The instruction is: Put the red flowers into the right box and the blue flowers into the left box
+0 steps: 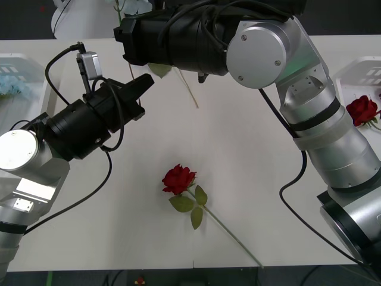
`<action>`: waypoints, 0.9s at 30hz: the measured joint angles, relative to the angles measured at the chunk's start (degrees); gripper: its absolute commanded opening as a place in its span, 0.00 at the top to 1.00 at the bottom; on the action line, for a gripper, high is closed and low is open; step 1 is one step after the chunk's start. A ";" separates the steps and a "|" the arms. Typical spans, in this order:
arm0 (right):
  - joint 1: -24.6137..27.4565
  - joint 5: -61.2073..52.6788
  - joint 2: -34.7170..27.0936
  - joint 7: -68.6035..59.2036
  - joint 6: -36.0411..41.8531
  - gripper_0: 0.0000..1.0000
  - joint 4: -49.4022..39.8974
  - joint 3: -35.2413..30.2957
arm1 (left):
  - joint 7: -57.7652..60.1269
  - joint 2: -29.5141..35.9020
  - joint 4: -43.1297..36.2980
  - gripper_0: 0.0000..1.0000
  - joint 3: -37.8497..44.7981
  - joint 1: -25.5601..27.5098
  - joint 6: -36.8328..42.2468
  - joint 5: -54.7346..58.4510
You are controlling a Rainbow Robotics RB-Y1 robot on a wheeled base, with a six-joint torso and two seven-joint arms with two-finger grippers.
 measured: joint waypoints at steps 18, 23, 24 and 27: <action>-0.03 -4.97 -5.26 0.00 2.17 0.00 -0.02 0.60 | 0.27 -0.01 5.91 1.00 8.53 -1.74 8.60 -6.50; -0.12 -6.50 -10.27 -0.04 11.43 0.00 -1.05 1.06 | 0.29 -0.02 17.21 1.00 21.84 -9.50 25.10 -14.83; -0.13 -7.05 -11.23 -0.05 13.07 0.00 -1.40 1.13 | 0.30 -0.01 19.29 1.00 24.01 -11.13 26.78 -16.54; -0.12 -7.76 -13.97 -0.07 19.02 0.00 -2.53 1.19 | 0.31 0.10 23.84 1.00 28.70 -15.21 30.67 -23.49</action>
